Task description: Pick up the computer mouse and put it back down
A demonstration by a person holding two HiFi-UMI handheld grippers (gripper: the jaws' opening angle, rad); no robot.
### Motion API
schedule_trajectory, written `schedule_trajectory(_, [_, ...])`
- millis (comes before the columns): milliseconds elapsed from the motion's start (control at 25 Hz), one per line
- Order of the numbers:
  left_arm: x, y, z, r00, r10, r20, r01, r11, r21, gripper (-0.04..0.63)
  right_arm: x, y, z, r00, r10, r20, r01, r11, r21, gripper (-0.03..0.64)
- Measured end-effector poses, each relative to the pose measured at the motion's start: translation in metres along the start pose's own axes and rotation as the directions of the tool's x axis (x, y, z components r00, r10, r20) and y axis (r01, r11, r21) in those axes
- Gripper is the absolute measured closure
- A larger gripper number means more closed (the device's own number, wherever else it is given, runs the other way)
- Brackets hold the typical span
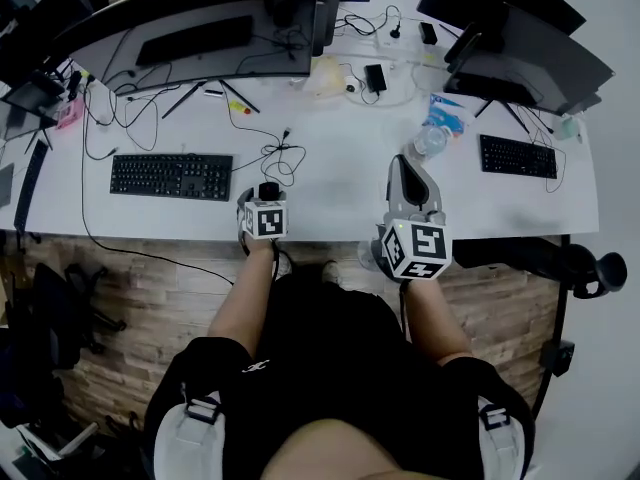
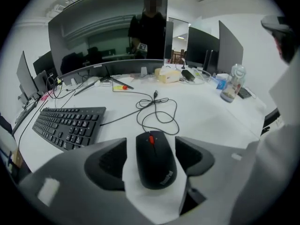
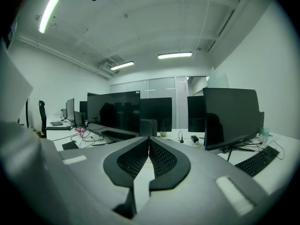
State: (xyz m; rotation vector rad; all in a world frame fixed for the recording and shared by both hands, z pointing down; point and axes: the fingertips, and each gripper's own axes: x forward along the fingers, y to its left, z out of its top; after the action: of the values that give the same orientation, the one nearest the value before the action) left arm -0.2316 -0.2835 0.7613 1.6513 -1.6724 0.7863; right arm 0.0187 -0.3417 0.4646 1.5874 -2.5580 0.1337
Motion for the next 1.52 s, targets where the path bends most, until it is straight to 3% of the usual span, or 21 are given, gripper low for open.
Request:
schedule_trajectory(360, [0.013, 0.002, -0.006, 0.998, -0.035, -0.048, 0.033, 0.999, -0.039, 0.264, -0.004, -0.016, 0.000, 0.998, -0.055, -0.009, 0.056, 0.998, 0.040, 0.618])
schedule_trajectory(640, [-0.021, 0.010, 0.035, 0.997, -0.029, 0.077, 0.032, 0.999, -0.032, 0.264, -0.004, -0.020, -0.003, 0.997, -0.071, -0.010, 0.072, 0.994, 0.086, 0.618])
schedule_trajectory(800, [-0.051, 0.013, 0.077, 0.979, -0.057, 0.198, 0.061, 0.998, -0.015, 0.264, 0.000, -0.015, 0.000, 0.998, -0.062, 0.008, 0.061, 0.994, 0.095, 0.618])
schedule_trajectory(1040, [-0.117, 0.005, 0.140, 0.916, -0.091, 0.391, 0.084, 0.996, 0.035, 0.265, 0.005, -0.004, 0.007, 0.998, -0.042, 0.041, 0.037, 0.994, 0.102, 0.618])
schedule_trajectory(1160, [-0.152, 0.000, 0.166, 0.863, -0.107, 0.494, 0.087, 0.994, 0.063, 0.265, 0.007, 0.001, 0.012, 0.998, -0.036, 0.059, 0.029, 0.994, 0.101, 0.618])
schedule_trajectory(1360, [-0.206, -0.008, 0.199, 0.751, -0.118, 0.650, 0.073, 0.993, 0.096, 0.265, 0.012, 0.010, 0.020, 0.996, -0.020, 0.083, 0.012, 0.995, 0.097, 0.618])
schedule_trajectory(1440, [-0.223, -0.011, 0.206, 0.719, -0.129, 0.683, 0.080, 0.991, 0.103, 0.265, 0.013, 0.012, 0.022, 0.996, -0.016, 0.089, 0.008, 0.995, 0.095, 0.618])
schedule_trajectory(1520, [-0.234, -0.013, 0.209, 0.699, -0.141, 0.701, 0.087, 0.990, 0.113, 0.264, 0.013, 0.015, 0.023, 0.996, -0.014, 0.094, 0.005, 0.995, 0.095, 0.618])
